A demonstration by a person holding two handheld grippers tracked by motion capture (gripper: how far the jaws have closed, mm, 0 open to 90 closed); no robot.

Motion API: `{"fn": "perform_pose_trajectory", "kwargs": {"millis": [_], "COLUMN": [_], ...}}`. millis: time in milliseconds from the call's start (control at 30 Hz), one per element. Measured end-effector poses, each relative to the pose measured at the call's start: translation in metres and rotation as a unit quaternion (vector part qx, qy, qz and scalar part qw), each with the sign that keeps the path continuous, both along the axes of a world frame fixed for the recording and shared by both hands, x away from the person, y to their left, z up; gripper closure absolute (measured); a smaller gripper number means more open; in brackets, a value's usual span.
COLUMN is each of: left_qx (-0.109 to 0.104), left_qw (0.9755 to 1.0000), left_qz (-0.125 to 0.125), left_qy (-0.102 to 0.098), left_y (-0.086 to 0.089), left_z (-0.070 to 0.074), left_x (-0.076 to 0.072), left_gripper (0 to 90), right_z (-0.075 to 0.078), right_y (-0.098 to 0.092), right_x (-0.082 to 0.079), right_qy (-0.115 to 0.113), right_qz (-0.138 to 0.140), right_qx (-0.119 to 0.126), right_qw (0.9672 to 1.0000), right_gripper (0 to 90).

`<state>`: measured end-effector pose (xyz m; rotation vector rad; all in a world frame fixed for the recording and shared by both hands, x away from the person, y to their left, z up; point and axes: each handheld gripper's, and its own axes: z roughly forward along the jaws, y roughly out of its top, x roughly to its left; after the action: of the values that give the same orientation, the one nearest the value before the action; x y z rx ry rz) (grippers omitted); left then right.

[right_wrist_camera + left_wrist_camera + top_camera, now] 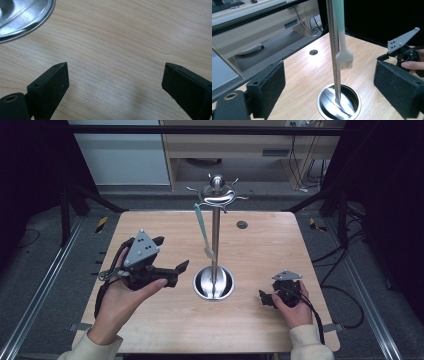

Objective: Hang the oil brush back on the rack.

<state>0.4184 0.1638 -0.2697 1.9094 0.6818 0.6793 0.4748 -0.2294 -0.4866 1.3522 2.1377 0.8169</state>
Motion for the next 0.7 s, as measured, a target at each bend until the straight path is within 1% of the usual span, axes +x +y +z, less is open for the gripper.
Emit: {"fn": "perform_pose_trajectory", "kwargs": {"millis": [67,100,200,267,333,533,567,700], "left_qx": [0.002,0.006,0.01,0.01,0.013,0.025,0.028,0.035], "left_qw": [1.0,1.0,0.9999,0.9999,0.9999,0.9996,0.9995,0.9992], "left_qz": [-0.002,-0.004,-0.006,-0.006,-0.01,-0.012,-0.013,-0.015], "left_qy": [-0.001,-0.002,-0.003,-0.004,-0.002,0.009,0.006,0.015], "left_y": [0.001,0.001,0.002,0.003,0.004,0.006,0.006,0.006], "left_z": [-0.002,-0.003,-0.006,-0.009,-0.013,-0.03,-0.032,-0.045], "left_x": [-0.003,-0.005,-0.011,-0.014,-0.016,-0.019,-0.019,-0.021], "left_gripper": [8.0,7.6,6.6,6.5,6.3,5.7,5.7,5.4], "right_z": [0.0,0.0,0.001,0.001,0.001,0.001,0.001,0.001], "right_y": [-0.001,-0.001,-0.001,-0.001,-0.001,-0.001,-0.001,-0.001], "right_x": [0.0,0.0,-0.001,-0.001,-0.001,-0.001,-0.001,-0.001], "right_qy": [-0.001,-0.001,-0.005,-0.004,-0.004,-0.004,-0.004,-0.003], "right_qz": [0.002,-0.001,-0.002,-0.003,-0.003,-0.004,-0.004,-0.004], "right_qx": [-0.003,0.0,0.001,0.004,0.002,0.002,0.002,0.002], "right_qw": [1.0,1.0,1.0,1.0,1.0,1.0,1.0,1.0], "right_gripper": [8.0,8.0,8.0,8.0,8.0,8.0,8.0,8.0]}}
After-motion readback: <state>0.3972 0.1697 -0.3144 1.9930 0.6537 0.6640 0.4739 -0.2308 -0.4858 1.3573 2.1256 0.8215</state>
